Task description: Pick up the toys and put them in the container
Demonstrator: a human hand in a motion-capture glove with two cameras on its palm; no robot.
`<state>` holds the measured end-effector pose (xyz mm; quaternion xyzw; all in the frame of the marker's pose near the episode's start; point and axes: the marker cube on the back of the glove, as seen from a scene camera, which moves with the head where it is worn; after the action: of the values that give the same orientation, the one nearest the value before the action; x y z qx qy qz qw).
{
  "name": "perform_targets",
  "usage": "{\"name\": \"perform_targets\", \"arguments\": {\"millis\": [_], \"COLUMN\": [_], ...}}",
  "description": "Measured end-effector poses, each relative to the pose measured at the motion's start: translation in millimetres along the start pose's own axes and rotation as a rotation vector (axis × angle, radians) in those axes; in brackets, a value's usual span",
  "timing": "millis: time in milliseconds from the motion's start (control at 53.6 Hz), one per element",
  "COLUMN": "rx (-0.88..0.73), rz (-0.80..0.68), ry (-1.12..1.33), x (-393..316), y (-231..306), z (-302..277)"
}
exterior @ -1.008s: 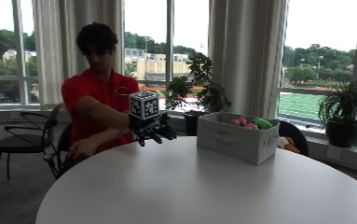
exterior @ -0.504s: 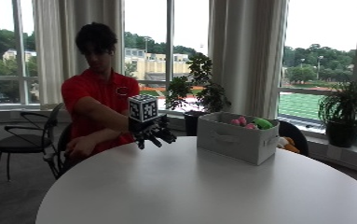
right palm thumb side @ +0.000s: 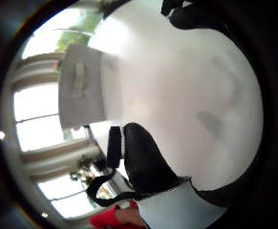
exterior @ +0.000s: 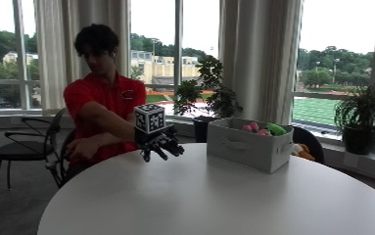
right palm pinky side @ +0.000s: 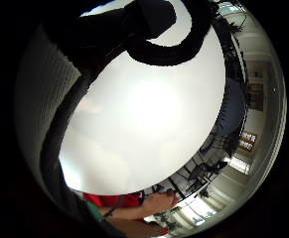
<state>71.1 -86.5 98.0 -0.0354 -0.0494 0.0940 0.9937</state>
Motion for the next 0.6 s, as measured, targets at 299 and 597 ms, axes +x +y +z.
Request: {"name": "perform_targets", "arguments": {"millis": [299,597], "rx": [0.037,0.037], "rz": [-0.007,-0.006], "ry": [0.022,0.051], "x": [-1.0,3.1], "y": [-6.7,2.2], "z": [-9.7,-6.5]}}
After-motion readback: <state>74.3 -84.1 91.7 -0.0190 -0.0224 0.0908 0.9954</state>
